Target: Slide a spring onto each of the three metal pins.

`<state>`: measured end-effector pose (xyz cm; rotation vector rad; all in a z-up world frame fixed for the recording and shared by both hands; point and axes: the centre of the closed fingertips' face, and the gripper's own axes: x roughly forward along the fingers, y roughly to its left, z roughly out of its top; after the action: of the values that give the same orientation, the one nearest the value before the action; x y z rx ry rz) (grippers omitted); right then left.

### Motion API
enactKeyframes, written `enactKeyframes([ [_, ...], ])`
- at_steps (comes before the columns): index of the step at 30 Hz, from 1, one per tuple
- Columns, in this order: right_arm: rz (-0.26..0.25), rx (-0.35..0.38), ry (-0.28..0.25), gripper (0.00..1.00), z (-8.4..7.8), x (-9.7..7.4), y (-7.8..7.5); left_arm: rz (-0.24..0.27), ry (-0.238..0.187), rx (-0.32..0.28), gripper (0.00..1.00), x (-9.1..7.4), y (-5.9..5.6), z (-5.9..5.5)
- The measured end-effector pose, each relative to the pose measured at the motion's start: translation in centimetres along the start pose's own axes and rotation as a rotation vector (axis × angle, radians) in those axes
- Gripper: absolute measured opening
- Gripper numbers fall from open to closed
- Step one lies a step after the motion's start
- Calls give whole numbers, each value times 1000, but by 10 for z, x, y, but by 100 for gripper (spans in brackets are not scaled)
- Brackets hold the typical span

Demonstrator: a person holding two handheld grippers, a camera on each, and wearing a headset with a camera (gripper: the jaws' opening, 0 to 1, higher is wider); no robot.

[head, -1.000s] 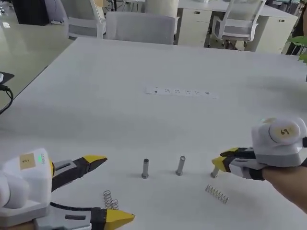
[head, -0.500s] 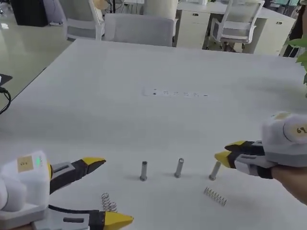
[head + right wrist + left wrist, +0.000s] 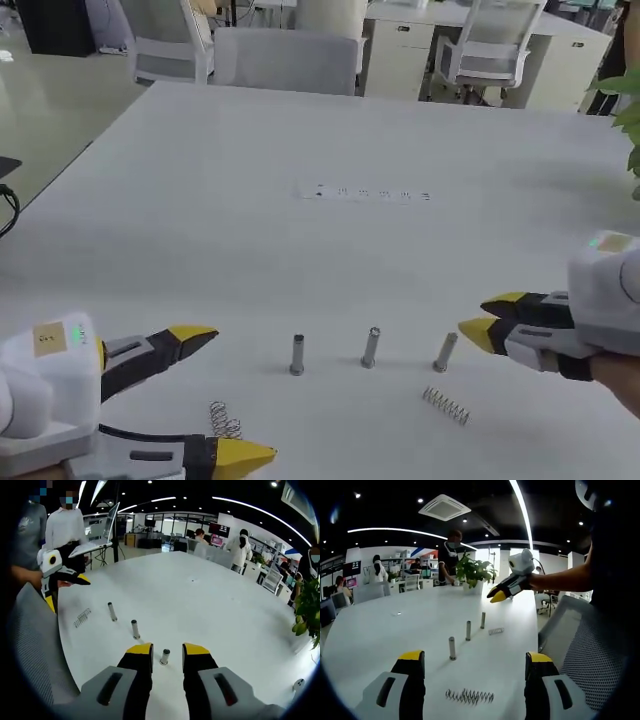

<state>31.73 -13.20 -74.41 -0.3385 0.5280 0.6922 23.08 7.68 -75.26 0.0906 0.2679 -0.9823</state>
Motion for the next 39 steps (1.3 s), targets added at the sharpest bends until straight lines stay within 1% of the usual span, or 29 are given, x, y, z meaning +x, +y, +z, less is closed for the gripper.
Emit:
enactKeyframes([
  [3, -1, -1, 3, 21, -4, -4, 0, 1, 0, 0, 80, 0, 0, 0],
  [8, 5, -5, 19, 21, -14, -11, 7, 1, -1, 2, 80, -1, 0, 1],
  [12, 11, 5, 36, 21, -27, -12, 9, 0, 0, 2, 80, 0, 0, 1],
  [15, 26, 10, 63, 21, -40, -12, 14, 0, 1, 4, 80, 0, -1, 2],
  [17, 32, 9, 75, 21, -45, -11, 17, 0, 1, 5, 80, 1, 0, 2],
  [20, 47, 17, 94, 21, -55, -9, 20, -1, 3, 7, 80, 0, -1, 2],
  [29, 87, 19, 138, 21, -74, 1, 32, -3, 6, 5, 80, 0, -2, 2],
  [34, 111, 11, 171, 20, -82, 7, 37, -1, 11, 5, 80, -1, -1, 0],
  [39, 125, -1, 190, 19, -86, 14, 38, -1, 10, 2, 79, -1, -1, -1],
])
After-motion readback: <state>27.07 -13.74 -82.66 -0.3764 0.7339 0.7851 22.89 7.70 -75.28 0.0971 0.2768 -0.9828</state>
